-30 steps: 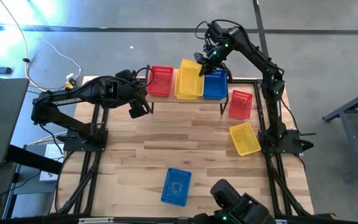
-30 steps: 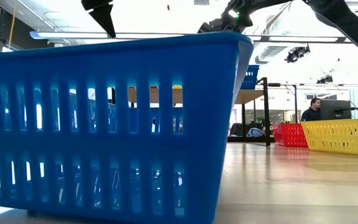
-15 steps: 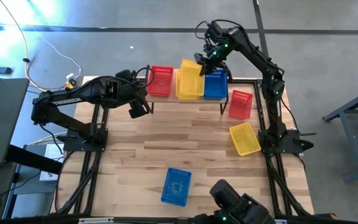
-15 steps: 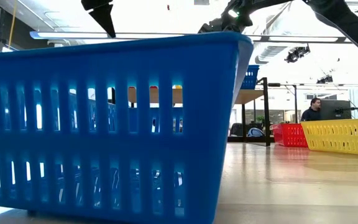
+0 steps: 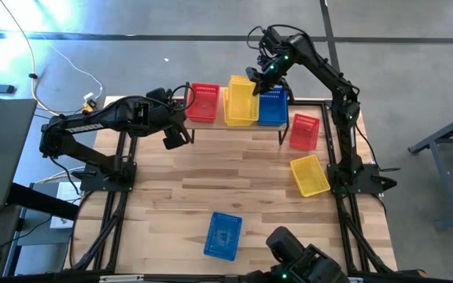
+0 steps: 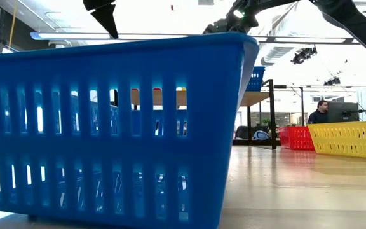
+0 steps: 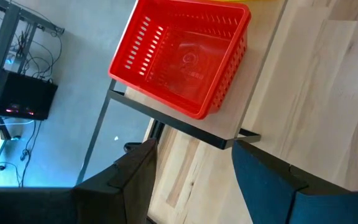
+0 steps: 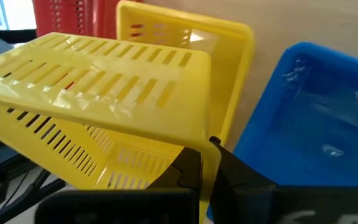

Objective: Stack baskets on shelf by color
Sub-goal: Stack the left yellow basket on top of the yellow basket on the shelf

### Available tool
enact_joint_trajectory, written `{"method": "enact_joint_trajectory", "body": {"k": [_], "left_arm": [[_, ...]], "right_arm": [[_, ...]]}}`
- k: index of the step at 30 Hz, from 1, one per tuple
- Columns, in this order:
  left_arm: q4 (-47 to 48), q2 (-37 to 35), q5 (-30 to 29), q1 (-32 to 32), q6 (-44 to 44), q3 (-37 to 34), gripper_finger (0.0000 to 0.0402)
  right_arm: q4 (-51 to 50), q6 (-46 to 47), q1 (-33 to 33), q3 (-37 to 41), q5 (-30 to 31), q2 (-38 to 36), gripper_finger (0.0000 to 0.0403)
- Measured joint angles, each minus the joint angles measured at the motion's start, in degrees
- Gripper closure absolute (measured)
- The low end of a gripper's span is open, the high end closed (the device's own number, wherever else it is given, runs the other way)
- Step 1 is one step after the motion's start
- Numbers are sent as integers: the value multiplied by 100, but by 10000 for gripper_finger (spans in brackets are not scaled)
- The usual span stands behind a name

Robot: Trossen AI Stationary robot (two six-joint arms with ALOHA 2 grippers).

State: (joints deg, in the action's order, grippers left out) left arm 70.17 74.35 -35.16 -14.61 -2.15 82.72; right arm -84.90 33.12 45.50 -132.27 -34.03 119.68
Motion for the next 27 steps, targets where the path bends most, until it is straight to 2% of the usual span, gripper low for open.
{"method": "enact_joint_trajectory", "body": {"k": [4,13,22,27], "left_arm": [[0,0,0,0,0,0,202],[0,0,2,0,0,0,202],[0,0,2,0,-13,0,202],[0,0,2,0,-151,0,202]], "right_arm": [[2,-5,0,0,-219,0,402],[-2,-131,-11,0,-239,-2,399],[-13,-205,-15,0,-165,-4,347],[-13,-184,-1,0,-157,-4,336]]}}
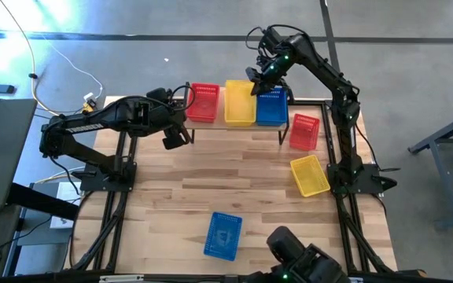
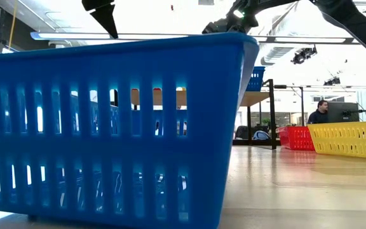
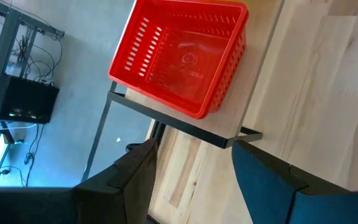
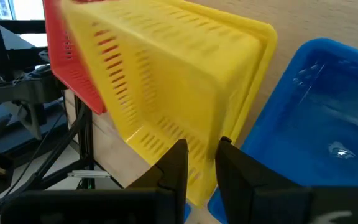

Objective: Stack baskets on shelf by color
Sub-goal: Stack the left yellow basket on top of the yellow basket on the shelf, then stack the blue basket on top of the blue basket on the shelf

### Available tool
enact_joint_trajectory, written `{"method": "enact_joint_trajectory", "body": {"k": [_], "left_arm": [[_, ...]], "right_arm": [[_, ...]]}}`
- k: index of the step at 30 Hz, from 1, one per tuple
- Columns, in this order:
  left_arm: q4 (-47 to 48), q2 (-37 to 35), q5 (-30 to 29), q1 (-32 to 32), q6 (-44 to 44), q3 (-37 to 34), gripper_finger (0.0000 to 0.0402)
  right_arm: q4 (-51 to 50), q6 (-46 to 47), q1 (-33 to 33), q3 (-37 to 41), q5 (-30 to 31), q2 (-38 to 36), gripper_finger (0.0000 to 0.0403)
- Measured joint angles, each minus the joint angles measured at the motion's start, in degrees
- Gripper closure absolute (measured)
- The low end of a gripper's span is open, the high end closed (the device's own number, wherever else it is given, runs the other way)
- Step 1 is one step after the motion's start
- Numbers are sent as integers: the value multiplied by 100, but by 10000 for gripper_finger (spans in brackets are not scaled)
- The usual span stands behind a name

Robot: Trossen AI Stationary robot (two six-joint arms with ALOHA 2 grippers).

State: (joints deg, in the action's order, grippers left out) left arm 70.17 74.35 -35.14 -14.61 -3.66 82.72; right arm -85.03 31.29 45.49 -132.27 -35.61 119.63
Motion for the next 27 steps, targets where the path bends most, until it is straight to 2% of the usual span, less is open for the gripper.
{"method": "enact_joint_trajectory", "body": {"k": [14,22,27], "left_arm": [[2,0,0,-2,0,0,202],[33,0,2,-2,36,-2,202],[16,0,2,-2,54,-2,202]], "right_arm": [[37,-240,143,0,-236,-4,336],[195,-592,-65,-236,-225,-104,336],[240,-871,-211,-195,342,-376,336]]}}
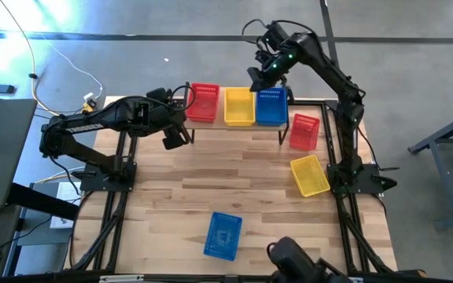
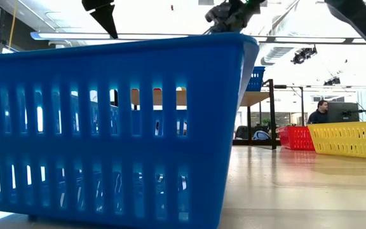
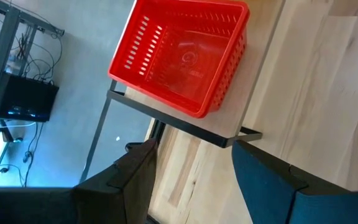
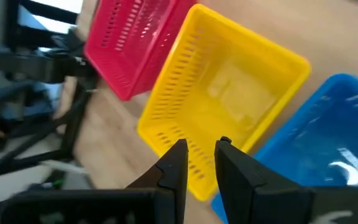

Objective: Stack baskets on shelf by color
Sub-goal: Stack the blue basket on top of the blue basket on the shelf

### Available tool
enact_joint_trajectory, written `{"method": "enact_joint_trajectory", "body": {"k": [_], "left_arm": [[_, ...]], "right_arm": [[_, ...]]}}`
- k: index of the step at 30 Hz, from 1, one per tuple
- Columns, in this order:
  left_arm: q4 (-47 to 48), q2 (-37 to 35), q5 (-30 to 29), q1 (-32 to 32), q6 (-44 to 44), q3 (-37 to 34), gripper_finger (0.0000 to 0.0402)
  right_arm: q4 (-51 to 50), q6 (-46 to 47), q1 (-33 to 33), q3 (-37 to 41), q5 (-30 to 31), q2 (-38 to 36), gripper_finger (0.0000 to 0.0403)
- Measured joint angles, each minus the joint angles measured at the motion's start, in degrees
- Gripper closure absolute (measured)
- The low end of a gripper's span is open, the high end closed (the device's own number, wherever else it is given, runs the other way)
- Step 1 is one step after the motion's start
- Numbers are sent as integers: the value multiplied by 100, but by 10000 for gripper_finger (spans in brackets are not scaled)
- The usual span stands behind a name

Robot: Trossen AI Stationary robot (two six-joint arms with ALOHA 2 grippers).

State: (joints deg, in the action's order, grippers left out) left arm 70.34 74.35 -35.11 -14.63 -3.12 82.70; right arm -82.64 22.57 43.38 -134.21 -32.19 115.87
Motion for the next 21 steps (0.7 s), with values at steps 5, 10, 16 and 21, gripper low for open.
{"method": "enact_joint_trajectory", "body": {"k": [5,10,16,21], "left_arm": [[-57,0,9,0,102,0,202],[-78,0,4,-4,341,0,202],[-158,0,4,-9,653,0,202],[-414,0,160,-9,931,0,202]], "right_arm": [[-18,-517,-190,0,265,-272,336],[-34,-926,-435,0,663,-581,336],[-387,-1384,-749,2,1475,-974,336],[-616,-1657,-983,4,2117,-1282,336]]}}
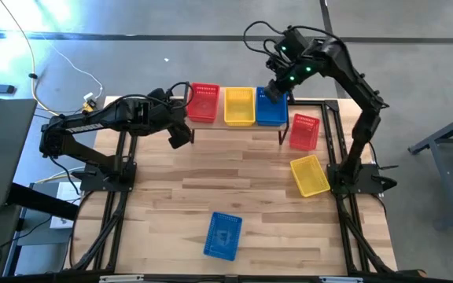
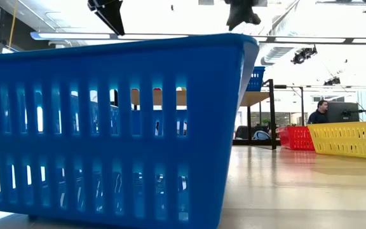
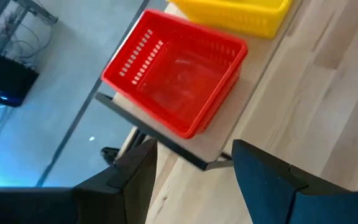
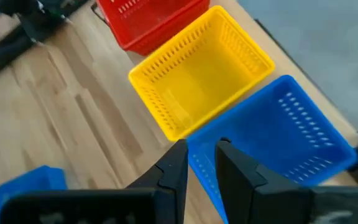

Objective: Stack baskets on shelf by color
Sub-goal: Stack the blue basket on top of the blue basket on the shelf

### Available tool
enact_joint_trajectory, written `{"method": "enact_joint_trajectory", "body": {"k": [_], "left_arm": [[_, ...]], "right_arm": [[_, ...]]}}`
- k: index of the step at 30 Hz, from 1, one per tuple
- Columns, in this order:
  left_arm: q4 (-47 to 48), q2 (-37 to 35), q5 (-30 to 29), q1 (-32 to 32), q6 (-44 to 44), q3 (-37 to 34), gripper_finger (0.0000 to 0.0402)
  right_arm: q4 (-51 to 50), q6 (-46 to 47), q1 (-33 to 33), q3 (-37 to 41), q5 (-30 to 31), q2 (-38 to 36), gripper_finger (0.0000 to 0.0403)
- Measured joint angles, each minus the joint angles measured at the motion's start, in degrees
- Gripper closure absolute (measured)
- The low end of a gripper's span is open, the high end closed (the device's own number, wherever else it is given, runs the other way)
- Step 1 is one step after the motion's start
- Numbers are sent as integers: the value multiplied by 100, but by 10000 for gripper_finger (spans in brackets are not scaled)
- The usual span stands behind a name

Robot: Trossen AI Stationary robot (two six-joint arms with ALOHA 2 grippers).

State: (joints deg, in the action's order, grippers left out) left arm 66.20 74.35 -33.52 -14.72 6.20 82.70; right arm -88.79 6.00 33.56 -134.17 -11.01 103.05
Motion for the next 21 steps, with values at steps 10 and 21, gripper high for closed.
{"method": "enact_joint_trajectory", "body": {"k": [10,21], "left_arm": [[-99,0,35,67,116,0,202],[-104,0,85,133,116,0,202]], "right_arm": [[-122,-83,-238,2,729,-570,336],[-122,583,-684,4,1547,-1012,336]]}}
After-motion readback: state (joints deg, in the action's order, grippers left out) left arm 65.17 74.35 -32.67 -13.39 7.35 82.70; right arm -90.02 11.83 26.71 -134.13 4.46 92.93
